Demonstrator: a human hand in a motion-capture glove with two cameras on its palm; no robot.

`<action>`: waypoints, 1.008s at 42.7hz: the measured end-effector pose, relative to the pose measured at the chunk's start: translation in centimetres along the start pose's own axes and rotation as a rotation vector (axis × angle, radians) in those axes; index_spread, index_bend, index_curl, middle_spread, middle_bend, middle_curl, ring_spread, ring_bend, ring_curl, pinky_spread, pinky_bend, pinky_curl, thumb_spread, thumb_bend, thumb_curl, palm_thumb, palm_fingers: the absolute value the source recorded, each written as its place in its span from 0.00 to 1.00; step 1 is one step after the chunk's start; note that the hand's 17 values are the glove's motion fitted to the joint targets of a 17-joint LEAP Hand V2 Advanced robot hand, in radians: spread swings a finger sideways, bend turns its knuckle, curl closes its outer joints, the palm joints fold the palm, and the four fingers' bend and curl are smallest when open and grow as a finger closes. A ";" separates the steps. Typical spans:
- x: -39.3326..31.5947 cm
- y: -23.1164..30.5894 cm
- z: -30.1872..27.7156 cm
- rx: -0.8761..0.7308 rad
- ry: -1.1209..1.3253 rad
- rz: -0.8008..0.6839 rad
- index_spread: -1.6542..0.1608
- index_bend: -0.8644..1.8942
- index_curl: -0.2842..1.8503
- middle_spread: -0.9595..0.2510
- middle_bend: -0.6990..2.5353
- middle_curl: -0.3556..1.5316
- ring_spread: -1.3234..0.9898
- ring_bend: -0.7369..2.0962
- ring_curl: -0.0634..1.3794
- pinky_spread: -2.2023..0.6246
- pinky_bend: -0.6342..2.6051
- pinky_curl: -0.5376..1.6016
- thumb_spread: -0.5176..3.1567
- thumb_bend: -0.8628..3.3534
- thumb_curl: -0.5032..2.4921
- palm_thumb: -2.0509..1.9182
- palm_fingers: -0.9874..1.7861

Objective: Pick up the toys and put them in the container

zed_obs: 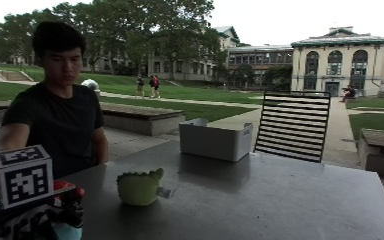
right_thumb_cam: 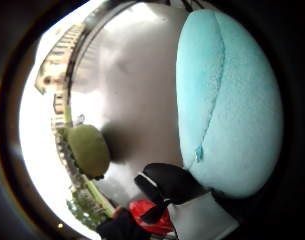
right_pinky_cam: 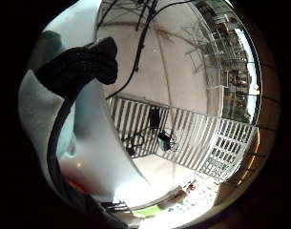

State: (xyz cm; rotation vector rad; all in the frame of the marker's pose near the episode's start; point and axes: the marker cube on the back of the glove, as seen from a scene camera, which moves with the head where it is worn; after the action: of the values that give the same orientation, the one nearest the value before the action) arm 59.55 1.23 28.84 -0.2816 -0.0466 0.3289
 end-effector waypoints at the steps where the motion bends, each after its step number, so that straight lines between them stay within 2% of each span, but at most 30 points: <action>1: 0.0 0.0 0.2 0.000 0.003 0.001 0.72 0.34 0.20 0.67 0.26 0.35 0.47 0.36 0.27 0.78 0.57 0.47 0.40 0.21 0.25 0.54 0.32; 5: 0.0 0.0 1.3 -0.006 0.034 0.003 0.72 0.34 0.19 0.67 0.27 0.35 0.47 0.38 0.28 0.77 0.58 0.47 0.41 0.21 0.25 0.55 0.33; 10: 0.0 0.0 1.9 -0.017 0.051 0.002 0.72 0.34 0.18 0.64 0.27 0.35 0.43 0.45 0.31 0.72 0.60 0.47 0.42 0.23 0.27 0.61 0.38; 11: 0.1 0.0 2.0 -0.017 0.050 0.005 0.71 0.32 0.18 0.63 0.27 0.35 0.41 0.50 0.33 0.70 0.62 0.47 0.42 0.24 0.27 0.63 0.44; 12: 0.1 0.0 2.0 -0.018 0.048 0.008 0.71 0.33 0.17 0.63 0.26 0.34 0.41 0.48 0.31 0.70 0.61 0.46 0.42 0.24 0.27 0.62 0.41; 13: 0.1 0.0 1.9 -0.018 0.044 0.014 0.71 0.32 0.17 0.61 0.28 0.35 0.38 0.54 0.35 0.68 0.61 0.46 0.43 0.26 0.29 0.66 0.47; 14: 0.2 -0.1 1.8 -0.018 0.038 0.021 0.71 0.32 0.16 0.60 0.28 0.35 0.38 0.55 0.34 0.67 0.61 0.45 0.43 0.26 0.29 0.66 0.48; 16: 0.2 -0.1 1.7 -0.016 0.020 0.036 0.70 0.33 0.16 0.55 0.34 0.38 0.36 0.58 0.36 0.65 0.57 0.43 0.41 0.27 0.30 0.69 0.55; 20: -0.1 0.1 1.5 0.010 0.011 0.051 0.70 0.35 0.16 0.50 0.39 0.42 0.35 0.61 0.38 0.62 0.54 0.42 0.36 0.29 0.33 0.73 0.63; 21: -0.2 0.2 1.5 0.020 0.018 0.055 0.70 0.34 0.15 0.49 0.39 0.41 0.35 0.61 0.38 0.62 0.54 0.41 0.36 0.29 0.33 0.73 0.60; 24: -0.9 0.4 1.3 0.076 0.058 0.079 0.69 0.37 0.16 0.47 0.42 0.44 0.35 0.63 0.40 0.61 0.52 0.41 0.33 0.30 0.34 0.75 0.69; 25: -1.3 0.4 1.2 0.100 0.074 0.091 0.69 0.39 0.16 0.48 0.45 0.45 0.36 0.65 0.40 0.61 0.49 0.39 0.34 0.32 0.35 0.77 0.77; 29: -2.6 1.0 -0.1 0.137 0.092 0.133 0.70 0.39 0.18 0.48 0.48 0.47 0.37 0.65 0.40 0.60 0.47 0.39 0.33 0.33 0.36 0.79 0.79; 31: -3.3 1.6 -1.4 0.135 0.084 0.136 0.70 0.44 0.20 0.50 0.50 0.48 0.39 0.64 0.40 0.60 0.44 0.38 0.35 0.35 0.37 0.79 0.84; 34: -4.3 2.7 -4.3 0.146 0.087 0.147 0.71 0.49 0.22 0.51 0.51 0.49 0.39 0.64 0.40 0.60 0.42 0.38 0.34 0.35 0.38 0.79 0.84; 35: -4.7 3.1 -5.4 0.159 0.092 0.154 0.70 0.47 0.22 0.50 0.49 0.48 0.39 0.64 0.40 0.61 0.44 0.39 0.32 0.30 0.37 0.73 0.78; 37: -5.3 3.7 -7.7 0.213 0.099 0.179 0.71 0.49 0.23 0.51 0.50 0.49 0.39 0.64 0.40 0.61 0.41 0.38 0.29 0.31 0.38 0.74 0.81; 39: -5.8 4.0 -10.1 0.298 0.106 0.209 0.70 0.46 0.23 0.49 0.47 0.48 0.39 0.63 0.40 0.61 0.46 0.41 0.29 0.29 0.37 0.71 0.73; 43: -7.1 5.8 -15.7 0.355 0.113 0.178 0.69 0.44 0.23 0.48 0.45 0.47 0.38 0.62 0.39 0.61 0.47 0.42 0.28 0.28 0.38 0.70 0.72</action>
State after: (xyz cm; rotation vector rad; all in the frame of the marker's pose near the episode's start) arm 52.43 0.06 12.17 0.0486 0.1481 0.4900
